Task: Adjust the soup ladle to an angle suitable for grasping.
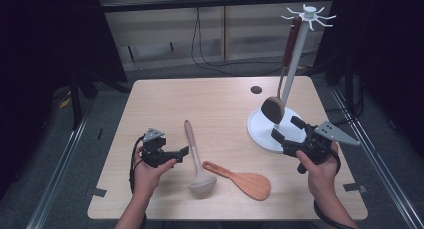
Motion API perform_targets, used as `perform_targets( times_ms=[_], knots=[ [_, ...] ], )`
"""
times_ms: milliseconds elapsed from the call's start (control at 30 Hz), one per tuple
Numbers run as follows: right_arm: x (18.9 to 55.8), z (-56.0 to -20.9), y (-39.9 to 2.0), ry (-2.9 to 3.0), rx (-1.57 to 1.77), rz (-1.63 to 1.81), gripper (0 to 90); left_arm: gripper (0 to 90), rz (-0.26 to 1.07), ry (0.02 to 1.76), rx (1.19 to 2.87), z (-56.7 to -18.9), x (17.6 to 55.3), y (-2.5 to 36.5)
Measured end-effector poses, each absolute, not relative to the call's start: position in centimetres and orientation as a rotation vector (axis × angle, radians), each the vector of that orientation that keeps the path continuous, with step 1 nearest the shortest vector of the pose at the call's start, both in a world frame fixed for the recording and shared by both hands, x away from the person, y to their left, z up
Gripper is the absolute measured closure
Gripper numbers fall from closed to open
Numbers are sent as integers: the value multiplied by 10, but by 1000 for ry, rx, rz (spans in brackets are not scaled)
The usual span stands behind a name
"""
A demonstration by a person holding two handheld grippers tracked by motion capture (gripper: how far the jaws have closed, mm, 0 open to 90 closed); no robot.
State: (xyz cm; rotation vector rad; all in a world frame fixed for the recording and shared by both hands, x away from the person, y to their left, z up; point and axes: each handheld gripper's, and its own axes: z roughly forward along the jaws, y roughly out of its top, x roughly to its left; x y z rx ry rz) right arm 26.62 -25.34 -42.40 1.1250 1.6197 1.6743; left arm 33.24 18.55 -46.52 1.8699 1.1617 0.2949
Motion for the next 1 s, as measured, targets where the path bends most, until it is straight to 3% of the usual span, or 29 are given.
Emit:
perform_targets(
  times_ms=[100,167,467,667,1000],
  knots=[
    [267,-426,-253,1631,1129,1668,95,19,270,1184,1871,-470,335,180],
    [267,-426,-253,1632,1127,1672,95,71,272,1189,1907,-473,337,178],
    [268,-429,-252,1644,1133,1677,96,521,310,1240,1952,-479,346,177],
    [268,-428,-250,1652,1130,1679,96,746,334,1306,2066,-486,358,176],
    [268,-428,-250,1659,1126,1677,96,778,303,1353,2036,-495,375,159]
  ],
)
